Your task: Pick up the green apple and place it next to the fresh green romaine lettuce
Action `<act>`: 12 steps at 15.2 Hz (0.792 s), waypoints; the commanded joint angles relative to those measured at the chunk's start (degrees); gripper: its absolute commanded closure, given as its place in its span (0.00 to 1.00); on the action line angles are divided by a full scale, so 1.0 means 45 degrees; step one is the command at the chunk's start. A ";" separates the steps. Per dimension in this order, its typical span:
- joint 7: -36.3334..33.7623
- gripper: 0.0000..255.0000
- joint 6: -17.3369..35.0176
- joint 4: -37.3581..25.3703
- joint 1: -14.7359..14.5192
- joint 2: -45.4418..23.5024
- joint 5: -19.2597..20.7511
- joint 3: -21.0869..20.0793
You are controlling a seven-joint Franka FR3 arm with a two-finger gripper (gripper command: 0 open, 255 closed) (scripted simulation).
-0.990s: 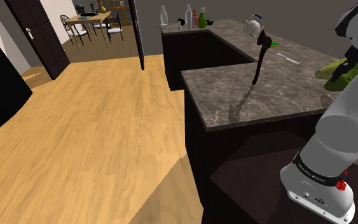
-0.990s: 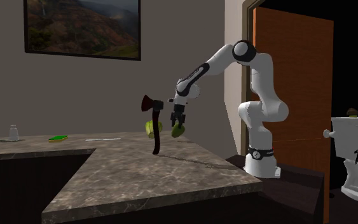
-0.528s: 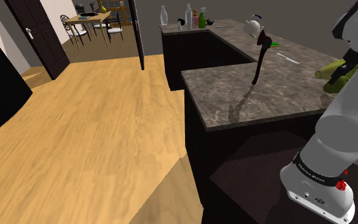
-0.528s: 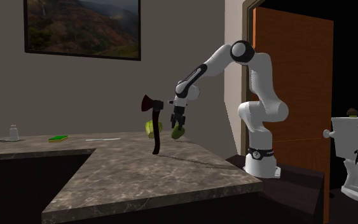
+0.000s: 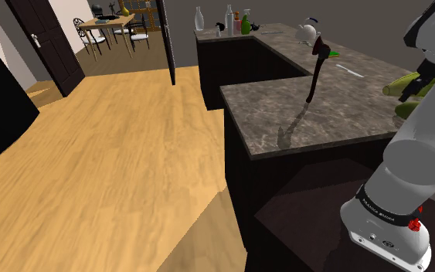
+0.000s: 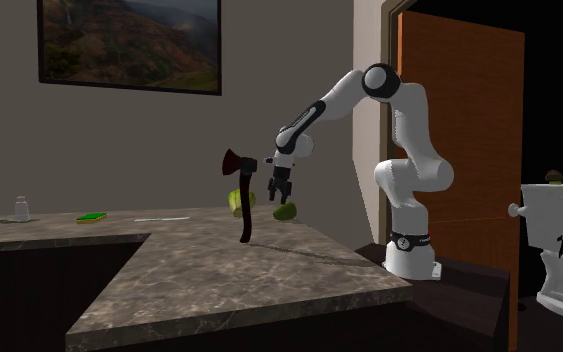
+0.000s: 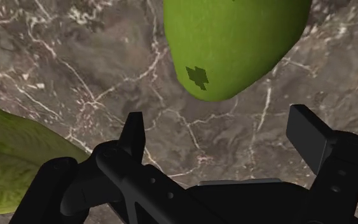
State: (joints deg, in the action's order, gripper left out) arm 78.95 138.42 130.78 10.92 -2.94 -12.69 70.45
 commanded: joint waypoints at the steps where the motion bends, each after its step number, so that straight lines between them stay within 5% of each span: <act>1: -0.1007 0.00 -0.0264 -0.0052 -0.0317 0.0977 0.1428 0.0289; 3: -0.2671 0.00 -0.1065 -0.0286 -0.0066 0.2696 0.3758 -0.0111; 4: -0.2969 0.00 -0.1419 -0.0408 0.0397 0.3071 0.4170 -0.0628; 12: -0.2914 0.00 -0.1413 -0.0407 0.0517 0.3018 0.4093 -0.0739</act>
